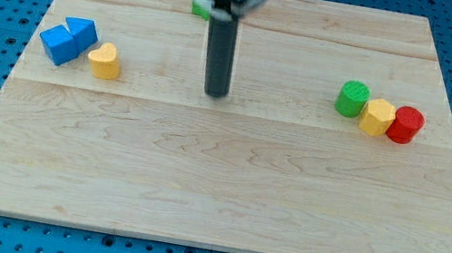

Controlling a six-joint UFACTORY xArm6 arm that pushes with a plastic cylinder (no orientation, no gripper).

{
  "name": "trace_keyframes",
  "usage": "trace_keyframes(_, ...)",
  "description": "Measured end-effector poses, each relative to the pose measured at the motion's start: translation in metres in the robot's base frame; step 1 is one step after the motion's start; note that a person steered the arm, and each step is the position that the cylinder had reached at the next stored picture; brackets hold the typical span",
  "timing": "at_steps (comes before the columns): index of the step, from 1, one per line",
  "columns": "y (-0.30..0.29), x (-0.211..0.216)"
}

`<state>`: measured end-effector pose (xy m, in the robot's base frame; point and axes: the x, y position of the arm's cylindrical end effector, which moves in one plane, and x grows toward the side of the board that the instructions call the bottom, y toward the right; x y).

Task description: Push the green circle to the bottom right of the red star

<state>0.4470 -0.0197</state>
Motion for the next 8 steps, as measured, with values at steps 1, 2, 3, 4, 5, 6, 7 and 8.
trace_keyframes(1,-0.057,0.059)
trace_keyframes(2,-0.078,0.069)
trace_keyframes(3,-0.078,0.069)
trace_keyframes(4,-0.080,0.069)
trace_keyframes(5,-0.080,0.069)
trace_keyframes(6,-0.089,0.054)
trace_keyframes(7,-0.110,-0.002)
trace_keyframes(8,-0.108,-0.041)
